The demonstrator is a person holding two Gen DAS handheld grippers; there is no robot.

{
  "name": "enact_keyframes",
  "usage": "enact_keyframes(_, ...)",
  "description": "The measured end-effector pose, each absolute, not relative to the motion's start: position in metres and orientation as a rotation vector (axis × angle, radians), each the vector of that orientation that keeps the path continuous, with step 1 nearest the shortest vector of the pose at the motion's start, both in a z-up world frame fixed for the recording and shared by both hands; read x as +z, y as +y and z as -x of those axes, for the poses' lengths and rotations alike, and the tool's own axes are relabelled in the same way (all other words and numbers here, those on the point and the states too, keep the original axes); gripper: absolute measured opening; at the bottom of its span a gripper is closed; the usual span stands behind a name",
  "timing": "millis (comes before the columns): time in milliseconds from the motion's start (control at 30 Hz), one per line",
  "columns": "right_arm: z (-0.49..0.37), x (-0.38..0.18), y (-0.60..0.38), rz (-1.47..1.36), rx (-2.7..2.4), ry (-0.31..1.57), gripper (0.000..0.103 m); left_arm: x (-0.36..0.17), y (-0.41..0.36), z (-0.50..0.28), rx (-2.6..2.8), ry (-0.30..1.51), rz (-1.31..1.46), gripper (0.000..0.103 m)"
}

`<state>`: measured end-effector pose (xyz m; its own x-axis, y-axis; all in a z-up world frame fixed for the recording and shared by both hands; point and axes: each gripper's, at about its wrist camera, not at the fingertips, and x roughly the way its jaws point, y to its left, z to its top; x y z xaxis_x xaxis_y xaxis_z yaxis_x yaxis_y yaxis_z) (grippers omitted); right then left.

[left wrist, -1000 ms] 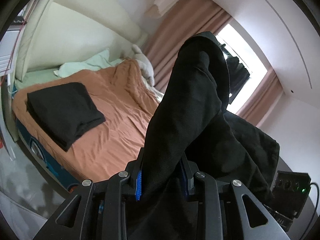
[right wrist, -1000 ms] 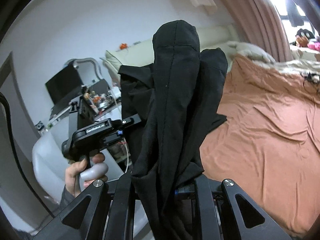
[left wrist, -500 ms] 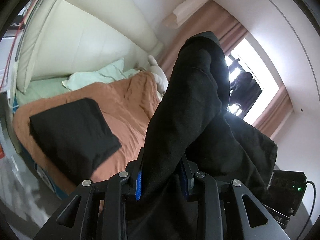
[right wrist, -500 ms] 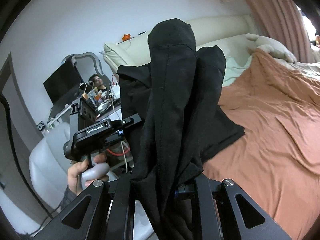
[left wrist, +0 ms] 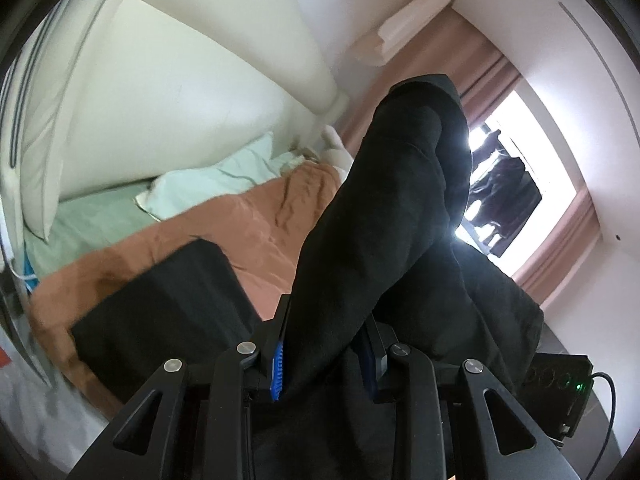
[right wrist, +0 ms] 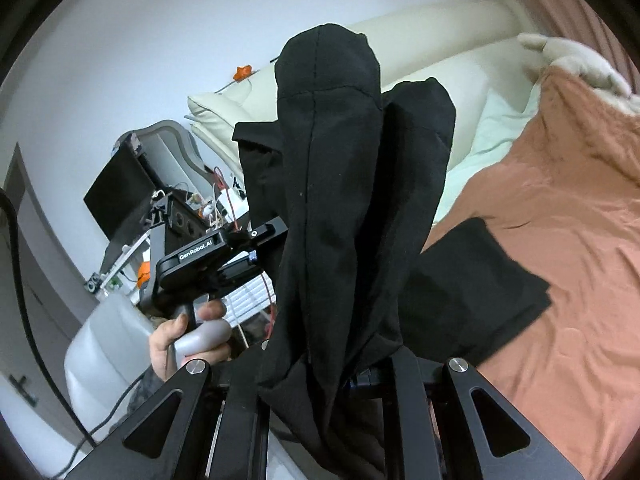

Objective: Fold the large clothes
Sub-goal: 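Lift the folded shirt with both grippers and carry it toward the bed's headboard, then lower the folded shirt onto the stack of black clothes with both grippers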

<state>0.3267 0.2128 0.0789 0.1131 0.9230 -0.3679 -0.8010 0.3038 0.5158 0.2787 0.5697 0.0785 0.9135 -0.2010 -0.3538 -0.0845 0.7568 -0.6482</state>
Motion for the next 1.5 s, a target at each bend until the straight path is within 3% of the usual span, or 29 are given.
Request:
enact_keyframes(433,-0.351,0.031,0.299,-0.414,1.444,0.839,0.015,0.082,0.641,-0.283,0.057,0.448,0.675,0.03)
enact_keyframes(1133,-0.462,-0.086,0.293,-0.586,1.249,0.94,0.015,-0.003,0.633,-0.439,0.169,0.676,0.535,0.03)
enact_keyframes(1500,-0.495,-0.162,0.29,-0.573,1.049,1.074,0.015,-0.03,0.625,-0.37,0.344,0.752,0.475,0.042)
